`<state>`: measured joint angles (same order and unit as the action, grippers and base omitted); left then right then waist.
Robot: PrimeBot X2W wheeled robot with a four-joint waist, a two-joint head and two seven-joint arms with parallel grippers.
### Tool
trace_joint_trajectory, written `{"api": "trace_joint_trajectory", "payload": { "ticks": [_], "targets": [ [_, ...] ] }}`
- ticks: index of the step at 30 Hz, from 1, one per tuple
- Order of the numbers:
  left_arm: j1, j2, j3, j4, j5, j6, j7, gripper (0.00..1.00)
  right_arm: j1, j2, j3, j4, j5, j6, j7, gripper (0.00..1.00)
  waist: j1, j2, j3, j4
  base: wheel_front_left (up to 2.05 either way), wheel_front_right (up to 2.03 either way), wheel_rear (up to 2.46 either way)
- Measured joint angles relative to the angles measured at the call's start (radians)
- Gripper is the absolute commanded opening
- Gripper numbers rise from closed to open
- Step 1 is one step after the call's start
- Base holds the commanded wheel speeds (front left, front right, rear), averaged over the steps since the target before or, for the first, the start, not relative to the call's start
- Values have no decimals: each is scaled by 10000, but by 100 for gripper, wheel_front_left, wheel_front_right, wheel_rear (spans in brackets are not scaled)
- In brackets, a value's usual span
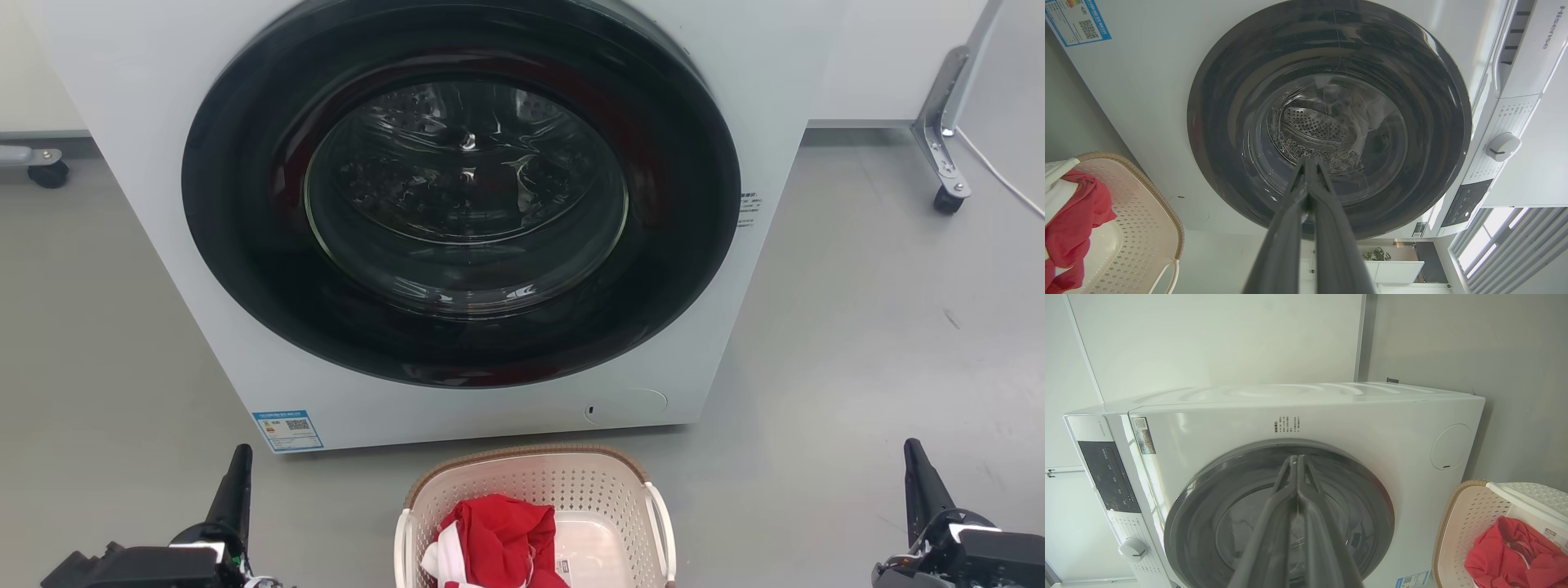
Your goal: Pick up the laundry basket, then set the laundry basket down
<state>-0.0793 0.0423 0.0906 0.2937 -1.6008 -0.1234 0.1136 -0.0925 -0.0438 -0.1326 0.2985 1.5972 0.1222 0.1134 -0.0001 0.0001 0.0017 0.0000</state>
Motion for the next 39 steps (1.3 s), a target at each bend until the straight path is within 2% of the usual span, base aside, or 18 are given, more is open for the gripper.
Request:
{"api": "trace_joint_trajectory", "payload": {
  "ticks": [39],
  "targets": [
    [0,-2,0,12,0,0,0,0,0,0,0,-2,2,0,0,0,2,0,0,0,0,0,0]
  ]
}}
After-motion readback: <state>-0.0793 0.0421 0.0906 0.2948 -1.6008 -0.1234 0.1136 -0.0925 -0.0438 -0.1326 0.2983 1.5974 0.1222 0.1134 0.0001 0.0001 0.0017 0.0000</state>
